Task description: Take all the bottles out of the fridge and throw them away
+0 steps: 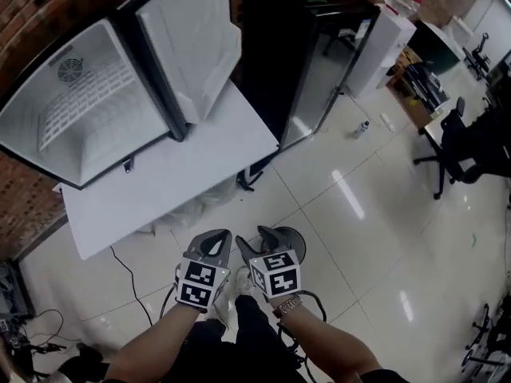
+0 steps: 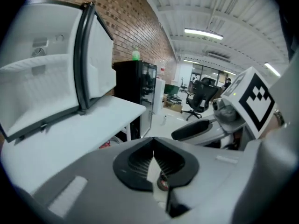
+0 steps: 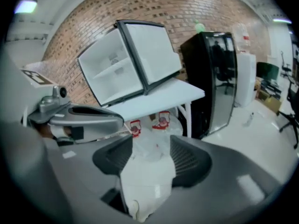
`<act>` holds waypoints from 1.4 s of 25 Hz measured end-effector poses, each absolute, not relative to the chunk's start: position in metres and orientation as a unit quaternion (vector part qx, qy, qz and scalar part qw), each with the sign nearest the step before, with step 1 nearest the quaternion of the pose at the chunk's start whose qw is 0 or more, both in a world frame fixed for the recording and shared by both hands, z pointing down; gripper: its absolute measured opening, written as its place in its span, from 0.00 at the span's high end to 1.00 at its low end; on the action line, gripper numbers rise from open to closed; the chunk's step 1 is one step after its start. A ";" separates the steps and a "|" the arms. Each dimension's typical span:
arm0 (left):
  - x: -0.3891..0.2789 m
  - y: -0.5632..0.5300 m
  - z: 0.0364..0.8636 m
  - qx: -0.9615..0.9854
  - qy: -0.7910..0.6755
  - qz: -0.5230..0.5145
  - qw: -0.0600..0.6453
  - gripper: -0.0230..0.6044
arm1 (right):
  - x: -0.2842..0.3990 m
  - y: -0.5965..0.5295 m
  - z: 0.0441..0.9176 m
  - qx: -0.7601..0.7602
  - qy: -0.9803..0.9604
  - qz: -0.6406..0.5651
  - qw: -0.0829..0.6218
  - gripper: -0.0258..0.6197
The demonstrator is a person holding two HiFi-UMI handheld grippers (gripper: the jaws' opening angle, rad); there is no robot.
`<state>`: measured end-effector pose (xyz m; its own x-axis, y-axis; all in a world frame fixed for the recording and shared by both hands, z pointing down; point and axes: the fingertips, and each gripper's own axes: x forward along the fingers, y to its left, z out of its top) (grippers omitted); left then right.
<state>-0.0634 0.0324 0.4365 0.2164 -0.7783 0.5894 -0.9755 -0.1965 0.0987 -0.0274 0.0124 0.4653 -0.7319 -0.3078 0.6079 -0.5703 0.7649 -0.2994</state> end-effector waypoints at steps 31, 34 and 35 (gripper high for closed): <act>-0.233 0.247 0.203 0.587 -0.804 0.075 0.063 0.96 | -0.200 0.184 0.177 0.072 -0.993 -0.011 0.090 0.91; -0.228 0.255 0.190 0.589 -0.804 0.071 0.049 0.96 | -0.197 0.195 0.165 0.072 -0.994 -0.018 0.082 0.95; -0.226 0.257 0.186 0.590 -0.803 0.070 0.044 0.96 | -0.196 0.198 0.163 0.072 -0.994 -0.019 0.079 0.96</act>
